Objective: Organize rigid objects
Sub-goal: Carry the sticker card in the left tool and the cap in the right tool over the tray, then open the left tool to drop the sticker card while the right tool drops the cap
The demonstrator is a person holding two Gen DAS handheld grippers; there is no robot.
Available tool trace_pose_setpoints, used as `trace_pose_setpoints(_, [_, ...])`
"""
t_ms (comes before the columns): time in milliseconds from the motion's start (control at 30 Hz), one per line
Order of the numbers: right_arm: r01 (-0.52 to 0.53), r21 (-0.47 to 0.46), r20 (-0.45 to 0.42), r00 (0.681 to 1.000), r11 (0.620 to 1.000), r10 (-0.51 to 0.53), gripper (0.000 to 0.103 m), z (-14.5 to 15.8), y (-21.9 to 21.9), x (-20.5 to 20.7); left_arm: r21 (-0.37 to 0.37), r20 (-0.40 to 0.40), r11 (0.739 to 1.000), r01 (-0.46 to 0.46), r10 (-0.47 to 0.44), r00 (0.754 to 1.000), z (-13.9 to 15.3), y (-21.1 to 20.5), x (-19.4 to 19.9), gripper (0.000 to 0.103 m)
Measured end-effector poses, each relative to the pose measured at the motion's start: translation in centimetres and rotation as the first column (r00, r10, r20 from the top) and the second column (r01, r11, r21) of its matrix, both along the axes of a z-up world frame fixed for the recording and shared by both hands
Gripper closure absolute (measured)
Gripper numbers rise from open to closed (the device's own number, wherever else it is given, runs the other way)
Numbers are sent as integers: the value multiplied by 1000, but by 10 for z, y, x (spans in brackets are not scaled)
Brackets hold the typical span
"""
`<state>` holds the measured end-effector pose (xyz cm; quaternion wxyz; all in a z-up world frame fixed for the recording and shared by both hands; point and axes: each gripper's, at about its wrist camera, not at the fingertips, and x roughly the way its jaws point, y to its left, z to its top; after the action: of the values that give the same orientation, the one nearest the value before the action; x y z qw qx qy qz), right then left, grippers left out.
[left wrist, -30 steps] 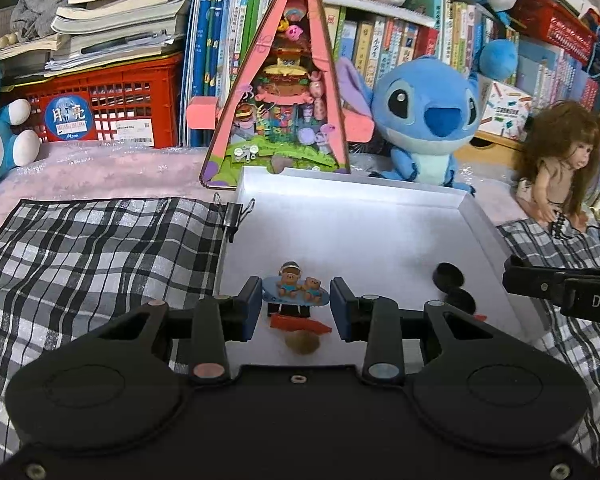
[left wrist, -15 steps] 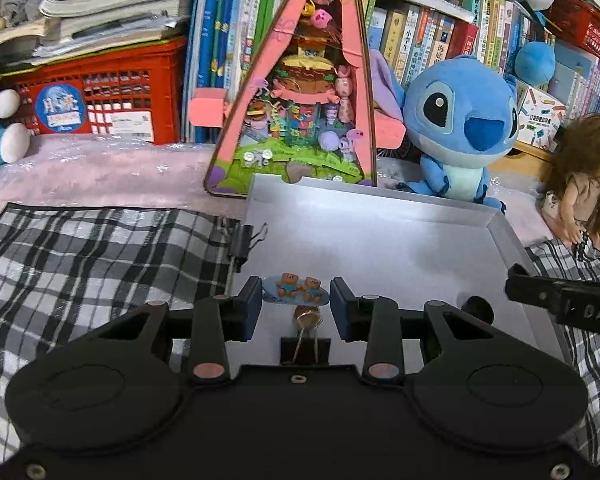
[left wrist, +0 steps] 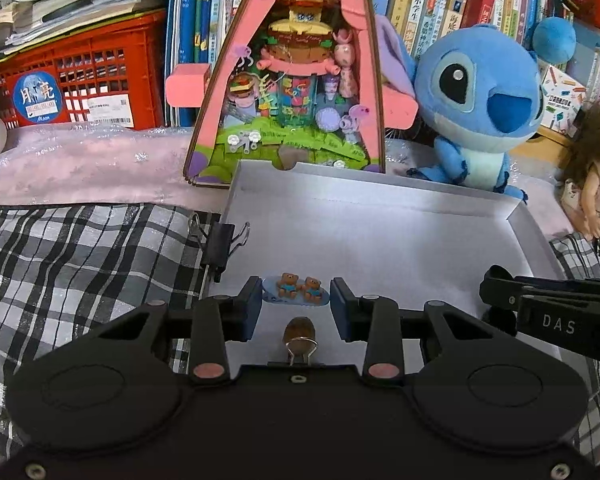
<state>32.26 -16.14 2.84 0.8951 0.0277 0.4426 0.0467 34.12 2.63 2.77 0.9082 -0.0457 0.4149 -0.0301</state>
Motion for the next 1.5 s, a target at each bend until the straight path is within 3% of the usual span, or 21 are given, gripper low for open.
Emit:
trace_pose_setpoints(500, [-3,-58,-17,1000,998,2,66,-8,3,9,27,-7,1000,-12,12,1000,-8,2,10,68])
trace_pose_setpoints(1067, [-7,-49,-43,999,999,5,65,-12,2,11,21,-21,1000,-3,3,1000,-14,0,10,68])
trace_pose_setpoints(1200, [-5,-49,-41,999,999,3,60,-13,2,11,24,-9,1000,-7,7,1000,-13,-1,9,67])
trace_pose_setpoints(1333, [3,-35,-35,999,999,-4,60,-12,0,10,31,-7,1000,-6,7,1000,-13,-1,6,59])
trace_pose_setpoints(1400, [10,-25,-33,999,1000,-11,51,-12,-1,9,39,-3,999,-6,6,1000,-11,-1,4,57])
trace_pose_setpoints(1500, [10,-17,-24,1000,1000,-11,48,-9,-2,6,46,15,999,-6,5,1000,-6,-1,-1,53])
